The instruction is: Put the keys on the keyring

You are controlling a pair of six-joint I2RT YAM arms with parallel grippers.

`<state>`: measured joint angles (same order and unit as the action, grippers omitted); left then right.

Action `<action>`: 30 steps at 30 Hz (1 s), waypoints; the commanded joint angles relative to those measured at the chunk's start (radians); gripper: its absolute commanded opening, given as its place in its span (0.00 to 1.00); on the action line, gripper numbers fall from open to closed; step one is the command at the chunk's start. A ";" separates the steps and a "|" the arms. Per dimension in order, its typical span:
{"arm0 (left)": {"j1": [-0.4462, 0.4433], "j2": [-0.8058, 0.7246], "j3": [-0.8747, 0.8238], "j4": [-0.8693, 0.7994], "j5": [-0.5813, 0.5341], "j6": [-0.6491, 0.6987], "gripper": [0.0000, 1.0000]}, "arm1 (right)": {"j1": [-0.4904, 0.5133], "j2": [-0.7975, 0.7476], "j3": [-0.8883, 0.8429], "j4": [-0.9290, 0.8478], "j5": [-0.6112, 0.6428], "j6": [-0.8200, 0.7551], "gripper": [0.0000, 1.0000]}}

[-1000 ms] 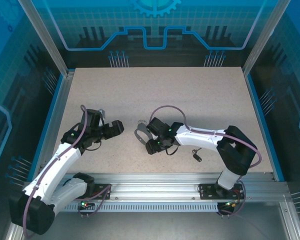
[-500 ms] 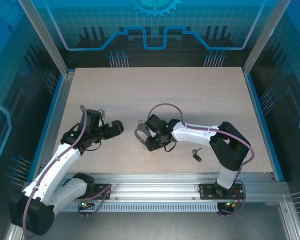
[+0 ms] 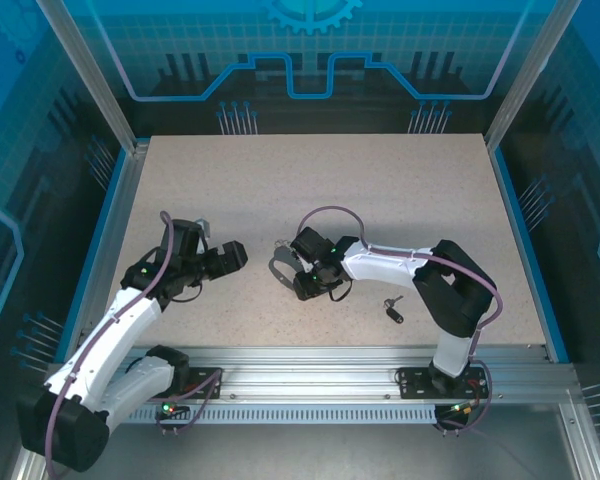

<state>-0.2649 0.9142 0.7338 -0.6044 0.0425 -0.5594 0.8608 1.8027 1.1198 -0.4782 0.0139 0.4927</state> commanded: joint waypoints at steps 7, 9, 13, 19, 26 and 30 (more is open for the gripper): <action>-0.005 -0.017 -0.014 -0.003 0.006 -0.006 0.99 | -0.005 0.018 0.043 -0.036 0.059 -0.029 0.44; -0.006 -0.016 -0.014 0.000 0.005 -0.007 0.99 | -0.005 0.020 0.049 -0.042 0.072 -0.038 0.45; -0.005 -0.014 -0.016 0.006 0.005 -0.010 0.99 | -0.005 0.026 0.066 -0.055 0.082 -0.061 0.46; -0.005 -0.012 -0.016 0.008 0.007 -0.010 0.99 | -0.007 0.044 0.077 -0.065 0.111 -0.073 0.46; -0.005 -0.015 -0.015 0.003 0.009 -0.010 0.99 | 0.013 -0.014 0.061 -0.057 0.136 -0.061 0.44; -0.006 -0.017 -0.020 0.004 0.007 -0.011 0.99 | 0.052 -0.048 0.066 -0.077 0.176 -0.063 0.44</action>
<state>-0.2649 0.9138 0.7300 -0.5999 0.0425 -0.5598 0.8818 1.8034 1.1736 -0.5243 0.1516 0.4324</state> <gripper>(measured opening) 0.987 0.441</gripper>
